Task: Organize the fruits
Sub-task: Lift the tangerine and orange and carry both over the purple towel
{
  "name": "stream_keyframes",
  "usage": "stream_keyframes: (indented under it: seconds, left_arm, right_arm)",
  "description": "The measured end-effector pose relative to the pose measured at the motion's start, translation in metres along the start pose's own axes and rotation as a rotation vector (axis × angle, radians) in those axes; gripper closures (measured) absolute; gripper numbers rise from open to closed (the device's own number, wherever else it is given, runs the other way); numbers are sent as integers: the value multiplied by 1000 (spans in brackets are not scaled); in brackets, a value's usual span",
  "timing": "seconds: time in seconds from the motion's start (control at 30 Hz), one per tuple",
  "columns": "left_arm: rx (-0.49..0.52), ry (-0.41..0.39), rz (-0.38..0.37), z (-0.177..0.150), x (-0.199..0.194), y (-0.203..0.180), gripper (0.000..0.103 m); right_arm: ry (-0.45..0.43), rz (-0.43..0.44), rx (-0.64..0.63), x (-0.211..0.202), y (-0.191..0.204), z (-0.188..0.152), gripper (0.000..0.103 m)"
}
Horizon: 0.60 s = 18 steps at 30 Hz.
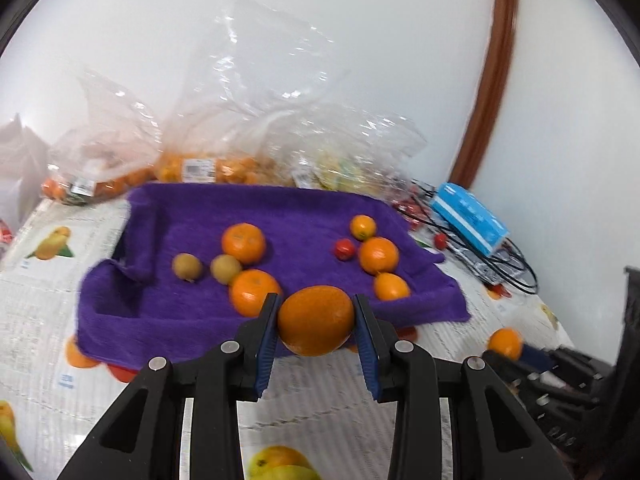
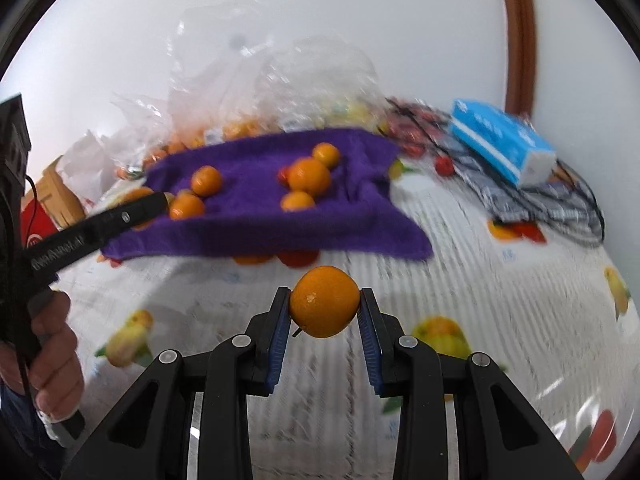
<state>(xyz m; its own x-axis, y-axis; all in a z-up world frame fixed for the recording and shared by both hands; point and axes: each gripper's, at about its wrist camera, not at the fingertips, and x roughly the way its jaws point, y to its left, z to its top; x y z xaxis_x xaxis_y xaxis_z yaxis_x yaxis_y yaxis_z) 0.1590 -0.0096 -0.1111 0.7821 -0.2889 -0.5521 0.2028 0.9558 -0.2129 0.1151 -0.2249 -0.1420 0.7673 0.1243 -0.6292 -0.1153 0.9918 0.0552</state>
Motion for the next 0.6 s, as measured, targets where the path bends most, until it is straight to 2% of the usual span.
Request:
stream_keyframes:
  seconds: [0.13,0.27,0.6]
  left_arm:
    - [-46,3,-1,12,-9,13,69]
    - [-26,-32,43,26,-21,17,69]
    - [-1,-88,96,57,-27,18,69]
  right_arm:
    - [-46,12,-31,-10,11,24,69]
    - [-103,24,-60,-17,24,46,69]
    - [-167,99,-68,-8,44,87,69]
